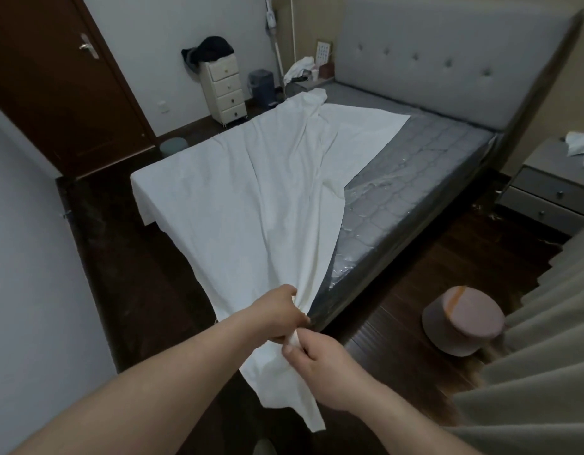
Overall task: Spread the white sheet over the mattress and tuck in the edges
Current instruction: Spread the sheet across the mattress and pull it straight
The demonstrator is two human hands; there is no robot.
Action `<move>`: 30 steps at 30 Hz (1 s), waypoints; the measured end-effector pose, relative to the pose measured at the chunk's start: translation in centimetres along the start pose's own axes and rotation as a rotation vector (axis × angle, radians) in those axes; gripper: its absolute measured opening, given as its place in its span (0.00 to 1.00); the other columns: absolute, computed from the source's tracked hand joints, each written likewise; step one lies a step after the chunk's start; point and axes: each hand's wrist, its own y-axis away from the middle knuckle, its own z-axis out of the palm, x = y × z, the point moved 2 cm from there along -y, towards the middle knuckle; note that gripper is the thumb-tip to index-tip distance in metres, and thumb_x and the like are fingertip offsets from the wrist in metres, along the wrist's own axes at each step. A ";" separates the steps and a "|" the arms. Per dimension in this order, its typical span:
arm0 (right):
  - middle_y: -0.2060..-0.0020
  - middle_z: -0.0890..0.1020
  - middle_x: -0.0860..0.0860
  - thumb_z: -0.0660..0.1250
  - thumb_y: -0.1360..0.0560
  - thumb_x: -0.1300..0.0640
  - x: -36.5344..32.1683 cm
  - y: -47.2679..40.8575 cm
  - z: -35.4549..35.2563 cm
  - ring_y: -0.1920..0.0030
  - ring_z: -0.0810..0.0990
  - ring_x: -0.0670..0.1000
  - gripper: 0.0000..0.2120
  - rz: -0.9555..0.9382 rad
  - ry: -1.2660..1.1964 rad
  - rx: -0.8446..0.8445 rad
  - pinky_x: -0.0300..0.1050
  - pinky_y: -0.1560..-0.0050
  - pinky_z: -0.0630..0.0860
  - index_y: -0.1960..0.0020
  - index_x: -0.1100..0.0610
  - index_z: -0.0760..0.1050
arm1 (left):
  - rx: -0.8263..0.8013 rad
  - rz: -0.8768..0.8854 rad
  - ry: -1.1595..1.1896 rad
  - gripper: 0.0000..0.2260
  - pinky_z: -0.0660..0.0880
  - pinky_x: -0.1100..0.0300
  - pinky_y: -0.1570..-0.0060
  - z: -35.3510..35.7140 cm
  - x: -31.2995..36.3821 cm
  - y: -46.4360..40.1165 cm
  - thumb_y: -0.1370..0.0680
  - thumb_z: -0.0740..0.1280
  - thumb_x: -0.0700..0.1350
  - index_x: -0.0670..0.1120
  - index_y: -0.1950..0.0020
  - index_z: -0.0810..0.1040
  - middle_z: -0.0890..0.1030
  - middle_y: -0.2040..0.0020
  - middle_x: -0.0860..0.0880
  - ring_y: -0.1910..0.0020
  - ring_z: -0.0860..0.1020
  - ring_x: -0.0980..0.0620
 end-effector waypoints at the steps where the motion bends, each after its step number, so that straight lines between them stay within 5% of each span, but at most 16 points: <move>1: 0.62 0.78 0.49 0.59 0.17 0.42 -0.3 -0.3 0.1 0.62 0.75 0.47 0.16 -0.005 -0.007 -0.018 0.49 0.58 0.74 0.53 0.53 0.75 | 0.006 0.026 -0.010 0.34 0.85 0.50 0.53 -0.6 -0.4 -0.1 0.24 0.75 0.46 0.54 0.21 0.63 0.79 0.43 0.48 0.52 0.84 0.47; 4: 0.51 0.86 0.54 0.58 0.17 0.38 -0.6 -1.3 0.6 0.48 0.85 0.56 0.21 0.075 -0.245 -0.076 0.56 0.41 0.81 0.48 0.53 0.82 | 0.037 0.124 -0.025 0.35 0.82 0.58 0.60 -1.9 -0.9 -0.3 0.22 0.73 0.47 0.56 0.19 0.61 0.76 0.34 0.46 0.58 0.81 0.51; 8: 0.52 0.87 0.59 0.55 0.17 0.34 -0.2 -3.9 0.1 0.53 0.85 0.56 0.32 0.274 -0.737 0.101 0.50 0.51 0.78 0.57 0.57 0.85 | 0.022 0.224 0.097 0.34 0.78 0.62 0.66 -3.7 -1.1 -0.4 0.22 0.74 0.48 0.55 0.19 0.63 0.80 0.43 0.45 0.61 0.80 0.52; 11: 0.43 0.86 0.59 0.55 0.19 0.30 1.1 -7.0 -0.4 0.43 0.84 0.56 0.35 0.371 -0.995 0.219 0.56 0.38 0.78 0.39 0.59 0.83 | 0.013 0.272 0.102 0.34 0.73 0.67 0.69 -5.4 -0.3 0.4 0.22 0.74 0.51 0.55 0.19 0.63 0.78 0.43 0.44 0.61 0.77 0.57; 14: 0.40 0.85 0.60 0.54 0.19 0.31 1.5 -10.1 -1.1 0.38 0.84 0.62 0.35 0.446 -1.218 0.237 0.62 0.29 0.74 0.31 0.58 0.77 | -0.051 0.336 0.096 0.32 0.74 0.65 0.65 -6.4 0.6 1.2 0.21 0.74 0.50 0.53 0.20 0.65 0.74 0.53 0.51 0.61 0.76 0.56; 17: 0.40 0.84 0.64 0.56 0.16 0.38 -0.2 -13.1 -2.2 0.42 0.85 0.66 0.31 0.463 -1.395 0.211 0.61 0.37 0.80 0.31 0.63 0.76 | -0.167 0.414 0.138 0.18 0.77 0.63 0.55 -7.0 1.4 1.9 0.22 0.74 0.45 0.58 0.35 0.74 0.81 0.55 0.54 0.57 0.80 0.57; 20: 0.41 0.83 0.66 0.62 0.17 0.51 -1.2 -16.3 -2.9 0.46 0.85 0.70 0.21 0.526 -1.381 0.160 0.65 0.50 0.83 0.33 0.65 0.78 | -0.205 0.461 0.067 0.14 0.78 0.60 0.45 -7.4 2.2 2.5 0.21 0.74 0.44 0.58 0.41 0.74 0.86 0.49 0.48 0.52 0.83 0.53; 24: 0.45 0.86 0.64 0.66 0.23 0.56 0.7 -19.7 -4.7 0.46 0.85 0.70 0.17 0.511 -1.298 0.248 0.71 0.43 0.80 0.36 0.60 0.81 | -0.245 0.403 -0.224 0.32 0.75 0.70 0.44 -8.1 3.1 1.7 0.21 0.73 0.52 0.60 0.20 0.63 0.82 0.46 0.58 0.49 0.80 0.65; 27: 0.56 0.88 0.58 0.62 0.17 0.55 1.2 -19.3 -7.7 0.53 0.87 0.62 0.10 0.443 -1.202 0.425 0.59 0.50 0.84 0.44 0.59 0.80 | -0.293 0.269 -0.405 0.37 0.72 0.65 0.37 -8.5 3.6 0.4 0.20 0.71 0.56 0.65 0.18 0.53 0.78 0.31 0.56 0.40 0.78 0.58; 30: 0.57 0.87 0.54 0.60 0.18 0.55 2.3 -18.5 -11.3 0.57 0.85 0.56 0.13 0.319 -1.053 0.410 0.47 0.59 0.81 0.45 0.60 0.81 | -0.377 0.121 -0.576 0.28 0.73 0.59 0.35 -6.8 4.6 -1.4 0.18 0.66 0.60 0.61 0.20 0.61 0.82 0.35 0.54 0.43 0.81 0.55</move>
